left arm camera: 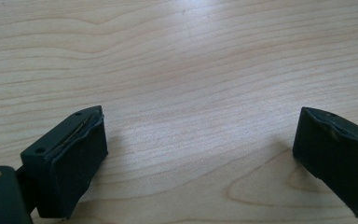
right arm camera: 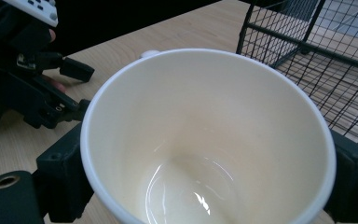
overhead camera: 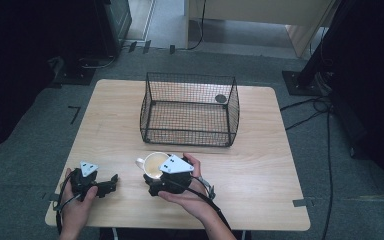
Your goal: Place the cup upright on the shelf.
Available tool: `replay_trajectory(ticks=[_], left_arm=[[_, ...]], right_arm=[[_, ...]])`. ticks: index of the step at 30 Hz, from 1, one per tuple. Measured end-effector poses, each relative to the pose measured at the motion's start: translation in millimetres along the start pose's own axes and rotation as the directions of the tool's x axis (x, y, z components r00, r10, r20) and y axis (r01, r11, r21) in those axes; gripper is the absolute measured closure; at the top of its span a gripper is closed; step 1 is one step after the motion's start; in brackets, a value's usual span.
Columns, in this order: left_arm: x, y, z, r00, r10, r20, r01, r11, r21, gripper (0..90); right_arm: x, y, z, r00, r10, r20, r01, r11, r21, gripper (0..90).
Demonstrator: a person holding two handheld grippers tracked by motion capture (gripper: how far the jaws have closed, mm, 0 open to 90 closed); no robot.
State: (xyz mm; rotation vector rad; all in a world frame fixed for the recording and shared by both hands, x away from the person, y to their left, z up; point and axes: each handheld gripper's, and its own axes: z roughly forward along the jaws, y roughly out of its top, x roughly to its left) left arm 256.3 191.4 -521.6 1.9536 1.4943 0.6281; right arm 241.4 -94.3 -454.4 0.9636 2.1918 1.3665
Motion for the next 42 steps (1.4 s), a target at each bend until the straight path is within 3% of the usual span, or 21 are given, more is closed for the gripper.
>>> replay_trajectory(ticks=[18, 22, 32, 42], left_arm=[[-0.2, 0.1, 0.1, 1.0, -0.004, 0.0, 0.004, 1.0, -0.002, 3.4], [-0.3, 0.1, 0.1, 1.0, -0.005, 0.001, 0.005, 1.0, -0.002, 3.4], [-0.2, 0.1, 0.2, 1.0, -0.004, 0.0, 0.004, 1.0, -0.003, 3.4], [-0.2, 0.1, 0.1, 1.0, -0.003, 0.0, 0.003, 1.0, -0.001, 3.4]], right_arm=[[-24.1, 31.6, -18.8, 0.9986, 0.01, 0.051, -0.007, 0.998, -0.062, 9.3], [-29.0, 38.4, -20.4, 0.9975, -0.008, 0.07, 0.013, 0.9972, -0.074, 9.3], [-44.6, 53.2, -24.0, 0.995, 0.01, 0.099, 0.001, 0.9936, -0.113, 9.3], [-60.0, 70.0, -27.4, 0.993, 0.0, 0.118, 0.018, 0.9885, -0.15, 9.3]])
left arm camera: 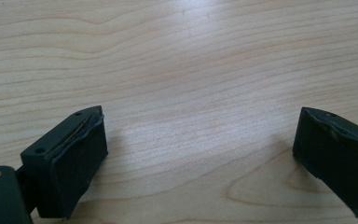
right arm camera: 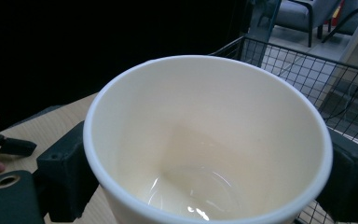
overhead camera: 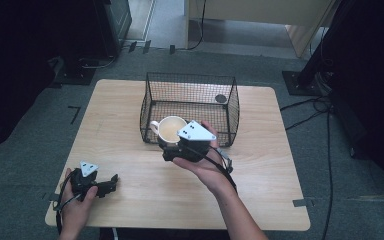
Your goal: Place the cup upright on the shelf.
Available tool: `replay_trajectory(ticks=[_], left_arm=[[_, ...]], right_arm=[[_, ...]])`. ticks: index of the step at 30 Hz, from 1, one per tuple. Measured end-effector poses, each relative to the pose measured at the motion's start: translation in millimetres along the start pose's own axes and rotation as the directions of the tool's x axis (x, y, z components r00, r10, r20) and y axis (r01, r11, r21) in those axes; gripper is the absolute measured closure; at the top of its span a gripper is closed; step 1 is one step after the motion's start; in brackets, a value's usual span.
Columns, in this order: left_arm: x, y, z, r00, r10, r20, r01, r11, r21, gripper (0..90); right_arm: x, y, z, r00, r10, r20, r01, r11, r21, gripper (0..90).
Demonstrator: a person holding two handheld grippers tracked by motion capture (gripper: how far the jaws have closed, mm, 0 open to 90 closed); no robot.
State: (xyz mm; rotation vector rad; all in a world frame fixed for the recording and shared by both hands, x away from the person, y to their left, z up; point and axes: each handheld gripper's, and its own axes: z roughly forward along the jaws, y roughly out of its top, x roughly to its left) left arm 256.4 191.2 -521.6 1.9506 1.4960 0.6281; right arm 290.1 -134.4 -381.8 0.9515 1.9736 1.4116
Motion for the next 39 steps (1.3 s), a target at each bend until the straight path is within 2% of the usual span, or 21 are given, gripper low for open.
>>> replay_trajectory(ticks=[4, 8, 13, 16, 20, 24, 33, 39], left_arm=[[0.0, 0.0, 0.0, 1.0, 0.0, 0.0, 0.0, 1.0, 0.0, 3.4], [0.0, 0.0, 0.0, 1.0, 0.0, 0.0, 0.0, 1.0, -0.001, 3.4], [-0.1, 0.0, 0.0, 1.0, -0.001, 0.0, 0.001, 1.0, 0.0, 3.4], [-0.1, 0.0, 0.1, 1.0, -0.001, 0.0, 0.001, 1.0, -0.001, 3.4], [-0.1, 0.0, 0.0, 1.0, -0.001, 0.0, 0.001, 1.0, -0.001, 3.4], [-0.1, -0.1, 0.2, 1.0, -0.001, 0.0, 0.001, 1.0, -0.002, 3.4], [0.0, -0.1, 0.3, 1.0, 0.0, -0.001, 0.0, 1.0, -0.004, 3.4], [-0.1, -0.1, 0.1, 1.0, -0.001, 0.0, 0.001, 1.0, -0.001, 3.4]], right_arm=[[-7.2, 8.2, 1.3, 0.9999, 0.008, 0.009, -0.008, 1.0, -0.005, 9.3], [-15.0, 15.6, 5.2, 0.9997, -0.004, 0.024, 0.004, 1.0, 0.001, 9.4], [-24.2, 24.0, 9.7, 0.9998, 0.005, 0.02, -0.005, 0.9998, -0.021, 9.4], [-27.9, 28.2, 12.9, 0.9995, -0.006, 0.032, 0.007, 0.9995, -0.031, 9.4], [-37.2, 32.8, 18.4, 0.9992, 0.013, 0.038, -0.011, 0.9989, -0.047, 9.4], [-50.6, 36.5, 26.6, 0.9985, 0.028, 0.046, -0.026, 0.9985, -0.049, 9.4], [-76.9, 39.8, 46.7, 0.9967, 0.001, 0.081, 0.003, 0.9988, -0.049, 9.4], [-93.8, 36.2, 65.2, 0.9969, -0.011, 0.078, 0.014, 0.9993, -0.035, 9.4]])
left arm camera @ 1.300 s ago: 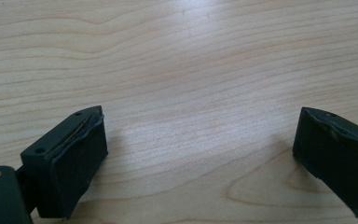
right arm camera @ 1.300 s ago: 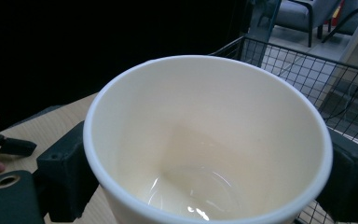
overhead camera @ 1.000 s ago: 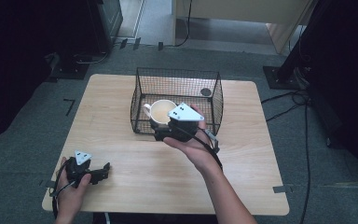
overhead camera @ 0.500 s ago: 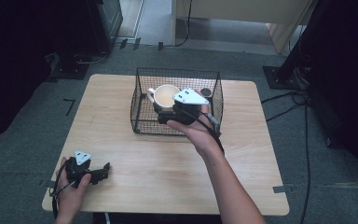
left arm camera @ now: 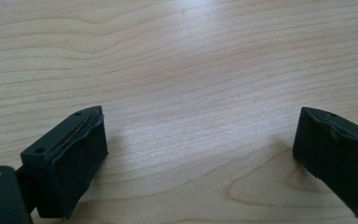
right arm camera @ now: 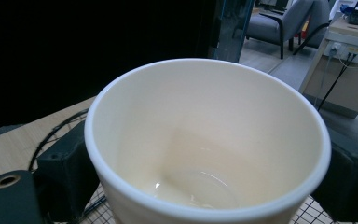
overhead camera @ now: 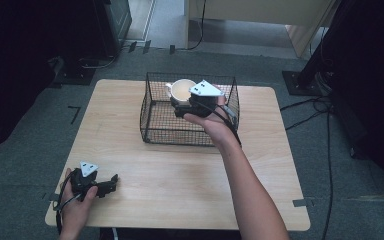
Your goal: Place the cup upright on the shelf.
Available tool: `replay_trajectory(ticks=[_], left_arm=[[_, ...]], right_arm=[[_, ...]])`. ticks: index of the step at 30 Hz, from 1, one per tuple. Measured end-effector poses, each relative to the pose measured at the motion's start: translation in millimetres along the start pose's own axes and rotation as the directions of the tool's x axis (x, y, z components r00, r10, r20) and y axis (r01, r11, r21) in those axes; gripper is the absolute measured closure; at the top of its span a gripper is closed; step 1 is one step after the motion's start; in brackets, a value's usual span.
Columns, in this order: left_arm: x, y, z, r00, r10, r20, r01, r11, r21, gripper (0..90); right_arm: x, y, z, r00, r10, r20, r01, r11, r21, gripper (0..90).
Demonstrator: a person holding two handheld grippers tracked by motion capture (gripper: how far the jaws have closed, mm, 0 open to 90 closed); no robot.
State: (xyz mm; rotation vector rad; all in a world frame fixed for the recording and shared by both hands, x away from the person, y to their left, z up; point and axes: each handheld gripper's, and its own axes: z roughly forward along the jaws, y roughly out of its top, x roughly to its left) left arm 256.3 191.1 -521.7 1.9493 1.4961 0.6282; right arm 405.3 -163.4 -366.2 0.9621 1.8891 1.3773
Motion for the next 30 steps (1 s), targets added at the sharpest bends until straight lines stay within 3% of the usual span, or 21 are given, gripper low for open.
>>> replay_trajectory(ticks=[16, 24, 30], left_arm=[[0.1, 0.0, -0.1, 1.0, 0.001, 0.0, -0.001, 1.0, 0.001, 3.4], [0.2, 0.0, -0.1, 1.0, 0.002, 0.0, -0.002, 1.0, 0.002, 3.4], [0.1, -0.1, -0.1, 1.0, 0.001, 0.0, -0.001, 1.0, 0.001, 3.4]], right_arm=[[-20.2, -19.5, 42.9, 0.9997, -0.023, -0.009, 0.023, 0.9994, 0.027, 9.4], [-22.3, -32.7, 62.3, 0.9992, -0.001, -0.039, 0.003, 0.9993, 0.038, 9.4], [-26.4, -47.3, 77.3, 1.0, -0.001, -0.008, 0.002, 0.9963, 0.086, 9.3]])
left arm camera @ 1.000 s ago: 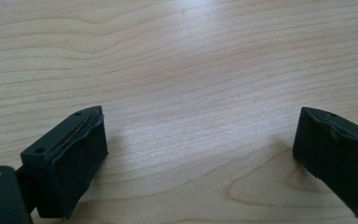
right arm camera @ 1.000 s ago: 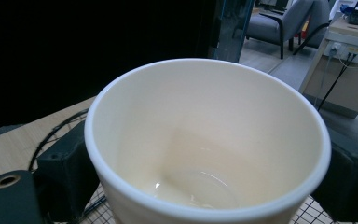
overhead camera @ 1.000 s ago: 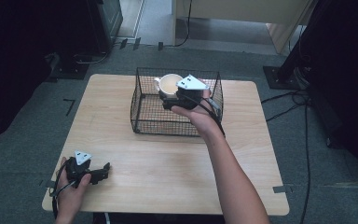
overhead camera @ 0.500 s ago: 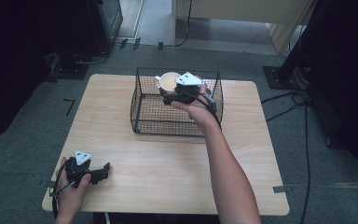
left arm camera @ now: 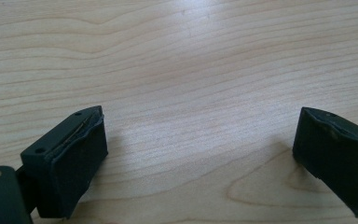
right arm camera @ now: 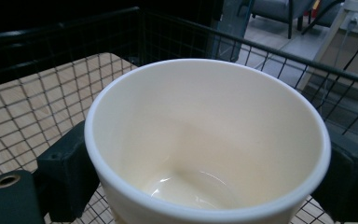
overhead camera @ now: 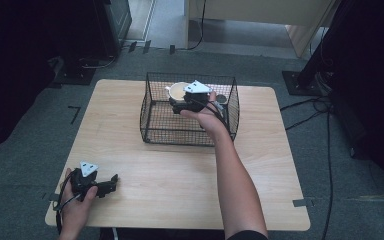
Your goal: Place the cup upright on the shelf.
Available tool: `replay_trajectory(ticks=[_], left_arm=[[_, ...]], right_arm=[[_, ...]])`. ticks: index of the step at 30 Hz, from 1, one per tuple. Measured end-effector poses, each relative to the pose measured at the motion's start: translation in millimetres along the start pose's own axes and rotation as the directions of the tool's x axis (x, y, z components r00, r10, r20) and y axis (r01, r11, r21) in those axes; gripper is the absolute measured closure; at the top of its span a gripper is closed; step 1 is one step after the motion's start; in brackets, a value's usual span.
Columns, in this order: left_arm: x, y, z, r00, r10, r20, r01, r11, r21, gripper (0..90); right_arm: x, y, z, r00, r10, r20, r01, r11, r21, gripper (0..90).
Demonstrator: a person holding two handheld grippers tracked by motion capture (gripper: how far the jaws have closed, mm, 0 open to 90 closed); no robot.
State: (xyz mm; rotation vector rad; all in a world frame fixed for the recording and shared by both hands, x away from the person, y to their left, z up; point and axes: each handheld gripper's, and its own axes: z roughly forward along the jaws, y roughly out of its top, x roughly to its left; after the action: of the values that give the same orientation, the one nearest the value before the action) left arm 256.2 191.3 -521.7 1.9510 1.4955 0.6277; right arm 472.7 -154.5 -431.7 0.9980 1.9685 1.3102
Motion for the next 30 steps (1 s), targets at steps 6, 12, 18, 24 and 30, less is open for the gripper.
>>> replay_trajectory(ticks=[6, 12, 18, 24, 30], left_arm=[[0.1, 0.1, 0.0, 1.0, 0.001, 0.0, -0.001, 1.0, 0.001, 3.4], [0.0, 0.0, 0.0, 1.0, -0.001, 0.001, 0.001, 1.0, 0.0, 3.4], [-0.1, 0.0, 0.1, 1.0, -0.001, 0.0, 0.001, 1.0, -0.001, 3.5], [-0.1, 0.0, 0.1, 1.0, -0.002, 0.0, 0.002, 1.0, -0.002, 3.4], [-0.1, 0.0, 0.1, 1.0, -0.001, 0.0, 0.001, 1.0, -0.001, 3.5]], right_arm=[[-7.8, -11.0, 12.5, 1.0, -0.002, 0.006, 0.001, 0.9988, 0.049, 9.4], [-9.8, -19.6, 20.1, 0.9997, -0.013, -0.019, 0.015, 0.9943, 0.106, 9.4], [-8.3, -24.8, 26.2, 0.9986, -0.024, -0.047, 0.032, 0.9822, 0.185, 9.3], [-9.0, -26.5, 27.8, 0.9982, -0.022, -0.056, 0.033, 0.977, 0.211, 9.3], [-12.9, -26.8, 27.3, 0.9992, 0.015, -0.036, -0.006, 0.9709, 0.239, 8.9]])
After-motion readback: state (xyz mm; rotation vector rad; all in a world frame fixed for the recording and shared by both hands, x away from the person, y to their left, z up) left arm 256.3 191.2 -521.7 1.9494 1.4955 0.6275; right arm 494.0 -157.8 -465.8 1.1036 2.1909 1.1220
